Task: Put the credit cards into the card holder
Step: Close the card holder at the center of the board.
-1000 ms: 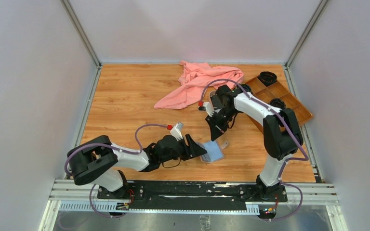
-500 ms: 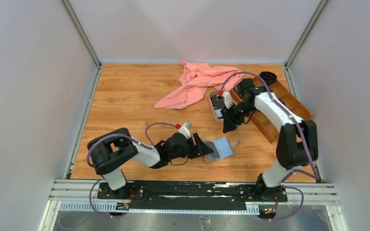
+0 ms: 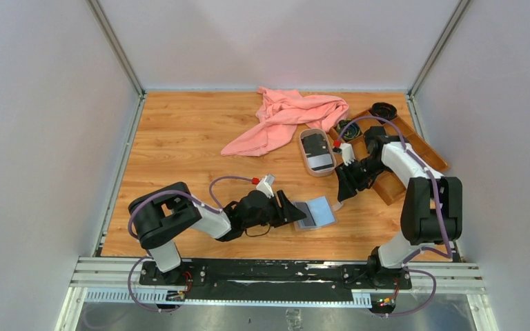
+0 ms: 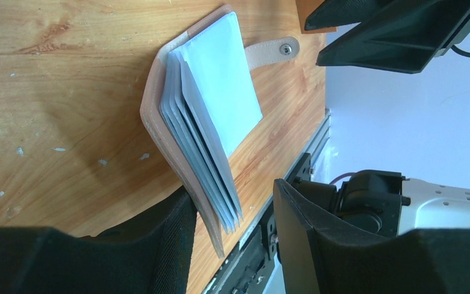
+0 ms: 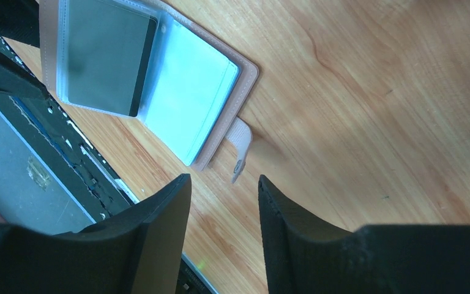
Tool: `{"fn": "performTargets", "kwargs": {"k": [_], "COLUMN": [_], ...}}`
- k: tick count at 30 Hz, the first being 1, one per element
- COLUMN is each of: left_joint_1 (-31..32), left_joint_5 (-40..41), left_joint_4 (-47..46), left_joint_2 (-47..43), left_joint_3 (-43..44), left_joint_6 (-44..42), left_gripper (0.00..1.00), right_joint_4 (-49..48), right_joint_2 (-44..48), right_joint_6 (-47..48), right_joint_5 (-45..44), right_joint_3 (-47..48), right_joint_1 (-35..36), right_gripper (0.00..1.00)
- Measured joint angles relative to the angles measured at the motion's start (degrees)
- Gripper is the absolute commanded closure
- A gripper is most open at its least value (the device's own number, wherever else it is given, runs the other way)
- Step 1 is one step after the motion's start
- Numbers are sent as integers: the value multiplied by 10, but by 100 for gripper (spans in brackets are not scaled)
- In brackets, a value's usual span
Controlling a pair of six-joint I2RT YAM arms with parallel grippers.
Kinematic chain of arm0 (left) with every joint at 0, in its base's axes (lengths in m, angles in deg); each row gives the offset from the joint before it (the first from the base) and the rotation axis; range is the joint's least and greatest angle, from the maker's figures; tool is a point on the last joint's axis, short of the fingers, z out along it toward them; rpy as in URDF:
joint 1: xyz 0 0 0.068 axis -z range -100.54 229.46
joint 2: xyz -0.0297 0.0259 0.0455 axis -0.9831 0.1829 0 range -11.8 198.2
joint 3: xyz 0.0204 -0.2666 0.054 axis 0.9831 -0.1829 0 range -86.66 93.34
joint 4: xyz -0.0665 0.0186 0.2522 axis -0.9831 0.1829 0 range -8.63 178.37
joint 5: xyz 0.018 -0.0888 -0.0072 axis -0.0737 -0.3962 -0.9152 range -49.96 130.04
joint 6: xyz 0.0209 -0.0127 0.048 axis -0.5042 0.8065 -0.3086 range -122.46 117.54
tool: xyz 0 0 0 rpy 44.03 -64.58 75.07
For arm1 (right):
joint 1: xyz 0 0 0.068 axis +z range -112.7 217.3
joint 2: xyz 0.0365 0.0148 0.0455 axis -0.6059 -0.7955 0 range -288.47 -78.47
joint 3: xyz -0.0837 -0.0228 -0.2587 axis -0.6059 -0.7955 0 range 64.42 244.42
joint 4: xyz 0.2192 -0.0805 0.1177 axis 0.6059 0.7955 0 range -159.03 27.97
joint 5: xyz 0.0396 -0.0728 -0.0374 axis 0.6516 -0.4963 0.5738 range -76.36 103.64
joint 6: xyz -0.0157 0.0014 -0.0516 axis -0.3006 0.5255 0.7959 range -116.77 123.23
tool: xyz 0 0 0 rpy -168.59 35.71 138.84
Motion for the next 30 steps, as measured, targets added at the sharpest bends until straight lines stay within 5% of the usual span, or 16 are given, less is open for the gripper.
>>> {"fn": "performTargets", "kwargs": {"k": [6, 23, 27, 30], "left_joint_1": [0, 0, 0, 0], "left_joint_5": [0, 0, 0, 0], "left_joint_4": [-10, -25, -26, -26], "left_joint_2": [4, 8, 9, 12], "left_joint_3": [0, 0, 0, 1], "left_joint_6": [3, 6, 6, 5], "left_gripper": [51, 51, 53, 55], "right_joint_4": [1, 13, 16, 19], "right_joint_2": [-27, -57, -66, -66], "right_joint_6": [7, 11, 12, 14], "right_joint_5": [2, 2, 1, 1], "right_joint_3": [0, 2, 2, 4], "right_joint_1": [-1, -6, -6, -7], "right_gripper": [69, 80, 98, 100]}}
